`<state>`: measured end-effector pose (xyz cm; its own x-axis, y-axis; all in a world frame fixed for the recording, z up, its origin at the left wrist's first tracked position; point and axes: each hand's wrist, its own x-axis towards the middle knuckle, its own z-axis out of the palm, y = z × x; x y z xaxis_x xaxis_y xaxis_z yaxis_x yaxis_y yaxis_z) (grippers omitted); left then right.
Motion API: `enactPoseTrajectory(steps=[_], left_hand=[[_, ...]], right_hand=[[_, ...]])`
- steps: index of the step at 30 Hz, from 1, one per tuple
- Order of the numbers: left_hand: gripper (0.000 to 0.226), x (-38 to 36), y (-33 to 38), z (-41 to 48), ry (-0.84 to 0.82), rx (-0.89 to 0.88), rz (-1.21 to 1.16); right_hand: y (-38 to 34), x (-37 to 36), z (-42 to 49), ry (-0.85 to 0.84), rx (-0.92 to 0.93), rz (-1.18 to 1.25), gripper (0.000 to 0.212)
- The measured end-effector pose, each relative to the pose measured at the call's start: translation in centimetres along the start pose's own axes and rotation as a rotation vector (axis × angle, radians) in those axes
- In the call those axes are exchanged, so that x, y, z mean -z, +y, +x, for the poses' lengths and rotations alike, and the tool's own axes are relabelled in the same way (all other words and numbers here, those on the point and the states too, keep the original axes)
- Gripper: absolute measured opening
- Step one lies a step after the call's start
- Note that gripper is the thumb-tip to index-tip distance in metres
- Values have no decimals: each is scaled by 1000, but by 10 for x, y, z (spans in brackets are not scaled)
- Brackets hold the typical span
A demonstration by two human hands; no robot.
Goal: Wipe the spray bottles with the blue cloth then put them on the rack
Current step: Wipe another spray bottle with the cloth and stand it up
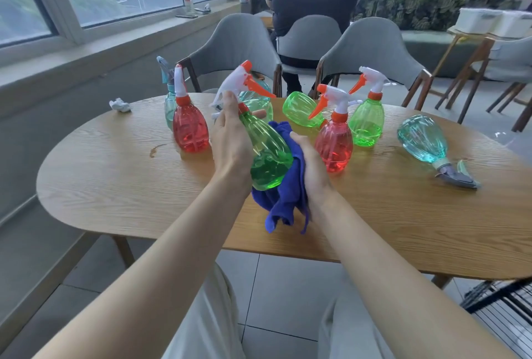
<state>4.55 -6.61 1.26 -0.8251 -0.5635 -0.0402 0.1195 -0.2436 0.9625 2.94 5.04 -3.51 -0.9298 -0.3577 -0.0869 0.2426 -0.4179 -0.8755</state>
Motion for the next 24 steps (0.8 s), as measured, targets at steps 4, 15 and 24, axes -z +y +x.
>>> enactPoseTrajectory(steps=[4,15,24], left_hand=[[58,-3,2,-3,-14,8,-74],[96,-8,-32,24,101,24,-104],[63,-8,3,8,173,-3,23]], right_hand=[[7,5,-1,27,-69,215,39],[-23,-3,-5,110,308,-266,26],[-20,-12,-8,154,464,-763,16]])
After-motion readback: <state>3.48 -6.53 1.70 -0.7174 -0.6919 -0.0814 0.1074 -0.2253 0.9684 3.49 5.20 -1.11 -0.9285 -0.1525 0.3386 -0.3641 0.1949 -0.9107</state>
